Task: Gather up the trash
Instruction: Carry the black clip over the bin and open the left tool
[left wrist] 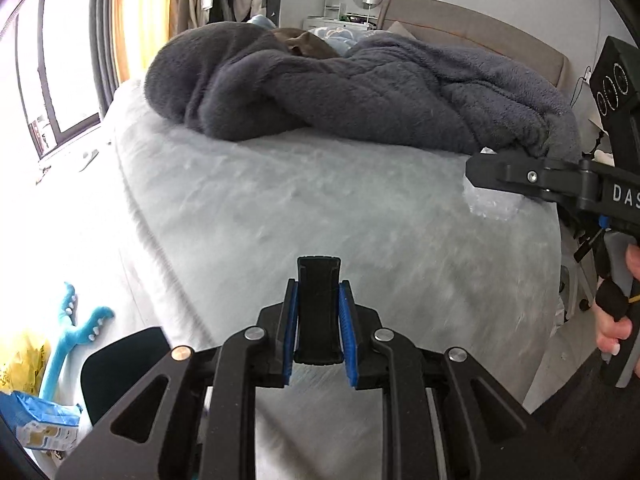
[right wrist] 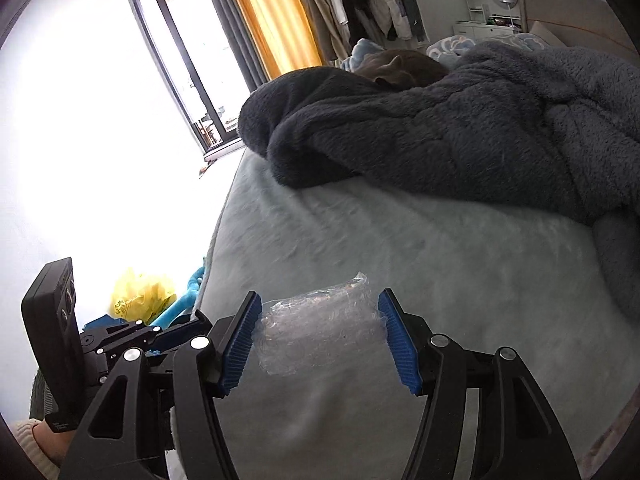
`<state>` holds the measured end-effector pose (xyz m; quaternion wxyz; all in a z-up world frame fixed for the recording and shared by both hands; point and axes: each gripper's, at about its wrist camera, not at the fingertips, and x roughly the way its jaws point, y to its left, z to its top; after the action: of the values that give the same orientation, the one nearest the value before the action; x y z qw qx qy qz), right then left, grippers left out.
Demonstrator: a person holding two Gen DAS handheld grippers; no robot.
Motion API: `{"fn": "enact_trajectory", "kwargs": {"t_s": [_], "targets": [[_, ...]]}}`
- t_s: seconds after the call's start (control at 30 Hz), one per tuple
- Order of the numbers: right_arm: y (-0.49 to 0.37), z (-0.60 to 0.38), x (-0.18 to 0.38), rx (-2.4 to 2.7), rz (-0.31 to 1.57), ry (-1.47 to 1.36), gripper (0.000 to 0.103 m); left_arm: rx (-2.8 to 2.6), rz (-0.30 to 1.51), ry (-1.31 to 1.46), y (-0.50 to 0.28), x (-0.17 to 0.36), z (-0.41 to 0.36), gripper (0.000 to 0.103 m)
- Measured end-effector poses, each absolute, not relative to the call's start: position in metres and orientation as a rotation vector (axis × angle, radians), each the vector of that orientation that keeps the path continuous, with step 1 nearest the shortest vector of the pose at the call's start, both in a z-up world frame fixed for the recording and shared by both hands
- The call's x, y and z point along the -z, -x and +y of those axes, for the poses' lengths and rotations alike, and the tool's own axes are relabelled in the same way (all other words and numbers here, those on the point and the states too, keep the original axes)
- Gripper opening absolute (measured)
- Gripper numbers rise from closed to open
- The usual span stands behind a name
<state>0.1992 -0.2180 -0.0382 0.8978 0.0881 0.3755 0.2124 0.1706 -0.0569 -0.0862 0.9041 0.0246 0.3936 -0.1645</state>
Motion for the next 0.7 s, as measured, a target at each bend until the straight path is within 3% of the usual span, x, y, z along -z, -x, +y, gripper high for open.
{"fn": "enact_trajectory", "kwargs": {"t_s": [0.7], "targets": [[-0.186,-0.054,0.036,-0.620,0.802,-0.043,0.062,0.071,0.864,0.091,-0.139,0.123,0.094,0.022]]}}
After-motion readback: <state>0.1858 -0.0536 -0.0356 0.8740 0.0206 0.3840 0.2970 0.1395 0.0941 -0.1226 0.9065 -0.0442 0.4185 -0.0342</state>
